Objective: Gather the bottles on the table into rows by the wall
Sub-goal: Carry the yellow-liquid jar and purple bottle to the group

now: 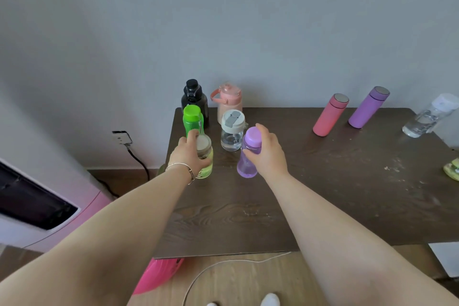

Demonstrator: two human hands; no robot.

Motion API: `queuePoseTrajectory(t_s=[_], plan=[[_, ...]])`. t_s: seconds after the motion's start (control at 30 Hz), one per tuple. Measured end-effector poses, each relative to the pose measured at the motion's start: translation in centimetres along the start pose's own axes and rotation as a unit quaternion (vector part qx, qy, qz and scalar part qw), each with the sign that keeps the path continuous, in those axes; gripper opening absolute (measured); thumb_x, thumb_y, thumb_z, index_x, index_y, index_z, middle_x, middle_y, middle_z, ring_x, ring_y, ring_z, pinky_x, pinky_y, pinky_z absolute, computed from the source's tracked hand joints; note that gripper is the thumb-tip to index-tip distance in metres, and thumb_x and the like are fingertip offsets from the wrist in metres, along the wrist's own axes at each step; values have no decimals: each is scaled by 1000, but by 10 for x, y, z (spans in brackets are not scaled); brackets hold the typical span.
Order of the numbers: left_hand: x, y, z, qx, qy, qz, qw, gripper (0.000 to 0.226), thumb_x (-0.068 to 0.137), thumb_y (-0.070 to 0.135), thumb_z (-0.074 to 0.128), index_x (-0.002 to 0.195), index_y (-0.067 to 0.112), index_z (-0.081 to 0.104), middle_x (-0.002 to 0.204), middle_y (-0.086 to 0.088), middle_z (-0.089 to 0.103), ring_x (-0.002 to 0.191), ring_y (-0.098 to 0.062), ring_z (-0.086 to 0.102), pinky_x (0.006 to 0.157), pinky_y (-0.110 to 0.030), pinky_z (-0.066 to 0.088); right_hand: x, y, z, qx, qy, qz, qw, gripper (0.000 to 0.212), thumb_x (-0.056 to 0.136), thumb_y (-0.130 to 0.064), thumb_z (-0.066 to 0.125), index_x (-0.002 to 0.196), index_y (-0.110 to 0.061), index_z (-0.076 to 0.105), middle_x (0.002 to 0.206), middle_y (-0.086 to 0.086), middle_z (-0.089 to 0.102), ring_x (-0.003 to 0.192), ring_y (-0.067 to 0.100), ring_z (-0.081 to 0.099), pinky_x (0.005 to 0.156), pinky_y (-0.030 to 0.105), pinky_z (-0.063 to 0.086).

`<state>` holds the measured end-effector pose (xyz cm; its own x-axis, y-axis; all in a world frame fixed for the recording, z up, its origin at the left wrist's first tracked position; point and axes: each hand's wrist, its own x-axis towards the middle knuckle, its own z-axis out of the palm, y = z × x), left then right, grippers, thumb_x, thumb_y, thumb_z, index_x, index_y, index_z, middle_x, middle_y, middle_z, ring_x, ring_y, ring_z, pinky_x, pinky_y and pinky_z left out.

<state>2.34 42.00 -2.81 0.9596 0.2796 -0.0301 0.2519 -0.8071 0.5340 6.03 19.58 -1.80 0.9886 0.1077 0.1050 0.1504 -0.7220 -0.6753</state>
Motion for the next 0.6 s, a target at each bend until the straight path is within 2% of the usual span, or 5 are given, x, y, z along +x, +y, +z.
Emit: queuePoseTrajectory(t_s=[0.17,0.6], plan=[[9,-23,2,-13,13,-25,1000,78,74,46,74,136,25,32,120,-11,51,98,-35,60,82,-39,47,13,-11,28,0,-23,-16,1000,72,82,-30,73,143,-35,35,126,6,48,107,31,57,85,43,52],[27,-31,9,-20,-3,-23,1000,80,73,41,77,137,24,33,123,-11,51,100,-32,58,79,-34,45,27,-7,49,-12,-50,-17,999,76,82,-28,74,145,-34,33,130,5,46,110,28,56,85,36,47]])
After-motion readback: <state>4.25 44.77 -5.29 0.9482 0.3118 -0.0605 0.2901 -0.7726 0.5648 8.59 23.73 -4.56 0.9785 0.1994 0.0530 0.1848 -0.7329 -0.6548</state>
